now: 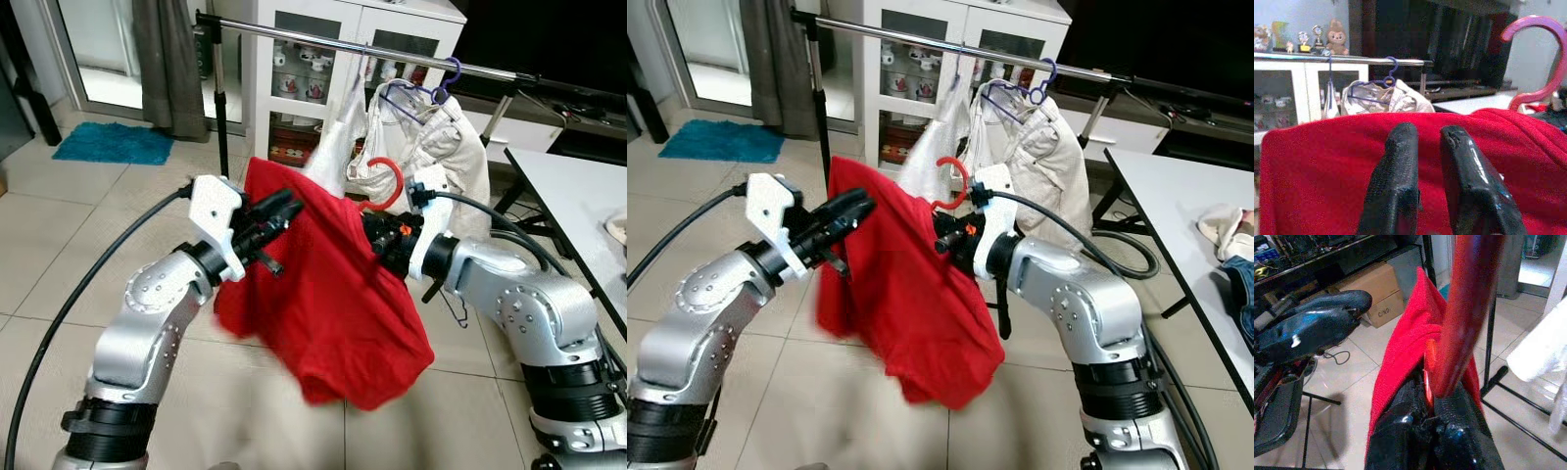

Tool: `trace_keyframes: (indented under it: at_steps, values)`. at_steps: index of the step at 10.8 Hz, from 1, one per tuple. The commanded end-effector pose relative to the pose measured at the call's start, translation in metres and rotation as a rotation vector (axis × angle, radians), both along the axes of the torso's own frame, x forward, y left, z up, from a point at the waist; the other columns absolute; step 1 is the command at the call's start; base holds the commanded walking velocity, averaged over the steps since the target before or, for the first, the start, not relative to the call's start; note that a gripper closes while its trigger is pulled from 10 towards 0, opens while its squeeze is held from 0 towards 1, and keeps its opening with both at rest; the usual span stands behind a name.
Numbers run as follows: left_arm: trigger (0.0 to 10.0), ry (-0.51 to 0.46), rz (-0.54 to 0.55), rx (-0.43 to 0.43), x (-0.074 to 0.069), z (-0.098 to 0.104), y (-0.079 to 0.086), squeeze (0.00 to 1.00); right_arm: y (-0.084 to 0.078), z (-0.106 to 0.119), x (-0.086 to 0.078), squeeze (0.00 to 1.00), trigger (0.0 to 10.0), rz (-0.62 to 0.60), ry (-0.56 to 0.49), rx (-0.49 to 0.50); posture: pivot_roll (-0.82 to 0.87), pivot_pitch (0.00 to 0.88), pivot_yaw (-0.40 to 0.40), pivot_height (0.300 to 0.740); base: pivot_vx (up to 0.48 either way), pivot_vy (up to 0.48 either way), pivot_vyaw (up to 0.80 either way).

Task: Hang hanger

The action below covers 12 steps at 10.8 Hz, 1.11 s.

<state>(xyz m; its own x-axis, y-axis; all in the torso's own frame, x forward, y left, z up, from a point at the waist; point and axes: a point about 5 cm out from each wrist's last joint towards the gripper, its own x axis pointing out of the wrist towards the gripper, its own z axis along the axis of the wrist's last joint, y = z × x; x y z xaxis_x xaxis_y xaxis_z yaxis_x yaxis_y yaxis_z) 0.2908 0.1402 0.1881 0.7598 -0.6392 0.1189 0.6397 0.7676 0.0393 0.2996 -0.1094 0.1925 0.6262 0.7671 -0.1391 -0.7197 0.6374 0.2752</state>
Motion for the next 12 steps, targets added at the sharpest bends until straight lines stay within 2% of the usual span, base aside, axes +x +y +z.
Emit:
trace_keyframes:
  at_steps: [1, 2, 3, 4, 5, 6, 7, 9, 10, 12]
  values:
    - [10.0, -0.007, 0.071, 0.001, 0.005, 0.003, 0.012, 1.0, -0.006, 0.013, 0.001, 0.0, 10.0, -0.014, -0.039, 0.027, 0.06, 0.0, -0.108, 0.74, 0.0, 0.0, 0.0]
    - [10.0, -0.033, 0.168, 0.1, 0.009, 0.002, 0.025, 1.0, -0.009, 0.015, 0.0, 0.0, 10.0, -0.014, -0.039, 0.046, 0.07, 0.0, -0.111, 0.74, 0.0, 0.0, 0.0]
    - [10.0, -0.084, 0.265, 0.28, 0.014, -0.001, 0.039, 1.0, -0.011, 0.016, -0.002, 0.0, 10.0, 0.013, -0.027, 0.091, 0.07, 0.0, -0.115, 0.74, 0.0, 0.0, 0.0]
    - [10.0, -0.107, 0.329, 0.334, 0.018, -0.001, 0.047, 1.0, -0.011, 0.017, -0.004, 0.0, 10.0, 0.048, -0.017, 0.122, 0.07, 0.0, -0.117, 0.74, 0.0, 0.0, 0.0]
    - [10.0, -0.127, 0.387, 0.333, 0.022, 0.003, 0.054, 1.0, -0.01, 0.019, -0.009, 0.0, 10.0, 0.114, -0.007, 0.162, 0.08, 0.0, -0.118, 0.74, 0.0, 0.0, 0.0]
    - [10.0, -0.136, 0.373, 0.35, 0.024, 0.002, 0.052, 0.24, -0.009, 0.021, -0.012, 0.0, 10.0, 0.15, -0.008, 0.182, 0.08, 0.0, -0.118, 0.74, 0.0, 0.0, 0.0]
    - [10.0, -0.144, 0.374, 0.36, 0.029, 0.001, 0.051, 0.0, -0.009, 0.023, -0.015, 0.0, 10.0, 0.178, -0.011, 0.194, 0.08, 0.0, -0.118, 0.74, 0.0, 0.0, 0.0]
    - [10.0, -0.144, 0.383, 0.343, 0.038, 0.002, 0.052, 0.0, -0.009, 0.025, -0.017, 0.0, 10.0, 0.201, -0.013, 0.194, 0.07, 0.0, -0.12, 0.74, 0.0, 0.0, 0.0]
    - [0.0, -0.13, 0.369, 0.3, 0.043, 0.0, 0.051, 0.0, -0.009, 0.026, -0.018, 0.0, 10.0, 0.21, -0.016, 0.193, 0.07, 0.0, -0.12, 0.74, 0.0, 0.0, 0.0]
    - [0.0, -0.119, 0.308, 0.281, 0.046, -0.003, 0.042, 0.0, -0.011, 0.026, -0.018, 0.0, 10.0, 0.209, -0.019, 0.186, 0.06, 0.0, -0.118, 0.74, 0.0, 0.0, 0.0]
